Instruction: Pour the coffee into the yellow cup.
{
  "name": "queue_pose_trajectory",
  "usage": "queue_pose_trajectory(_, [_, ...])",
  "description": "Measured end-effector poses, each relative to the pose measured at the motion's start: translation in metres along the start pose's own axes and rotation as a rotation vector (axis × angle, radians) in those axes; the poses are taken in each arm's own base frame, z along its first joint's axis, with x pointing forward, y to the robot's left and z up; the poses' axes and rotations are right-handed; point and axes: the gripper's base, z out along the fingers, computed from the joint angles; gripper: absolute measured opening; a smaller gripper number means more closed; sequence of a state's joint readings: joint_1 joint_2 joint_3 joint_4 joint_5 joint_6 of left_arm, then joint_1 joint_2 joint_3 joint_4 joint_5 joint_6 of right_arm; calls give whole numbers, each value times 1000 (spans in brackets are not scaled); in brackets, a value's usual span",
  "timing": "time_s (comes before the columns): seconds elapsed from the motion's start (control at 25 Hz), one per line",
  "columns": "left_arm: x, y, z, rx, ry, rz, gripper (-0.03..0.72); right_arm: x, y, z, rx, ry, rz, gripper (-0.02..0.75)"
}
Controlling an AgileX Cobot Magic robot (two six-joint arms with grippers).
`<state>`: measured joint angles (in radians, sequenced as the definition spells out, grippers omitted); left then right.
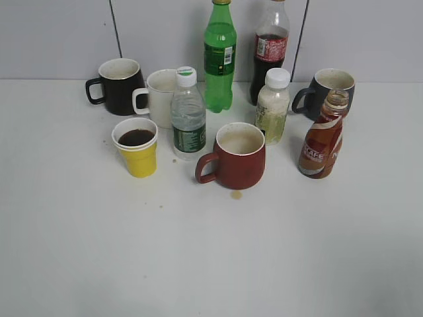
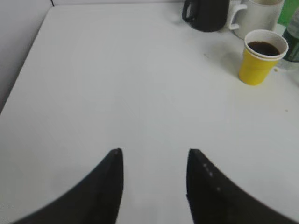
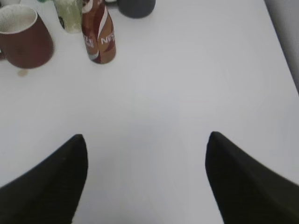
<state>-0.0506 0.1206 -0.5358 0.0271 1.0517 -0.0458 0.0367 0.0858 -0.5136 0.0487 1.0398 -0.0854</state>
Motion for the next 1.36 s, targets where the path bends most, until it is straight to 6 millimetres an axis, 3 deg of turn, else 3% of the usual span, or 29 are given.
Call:
queue_pose_trajectory(0.24, [10,0,-17,-26,-122,-18,293,7,1,-13,18,-92,2,589])
queue_pose_trajectory(0.52, [11,0,-18,-26,-127,-18,236,8,1,-12,17,-90,3,589])
queue_pose_trajectory(1.36, [11,0,-18,-26,-127,-18,232,9,1,-12,17,-88,3,588])
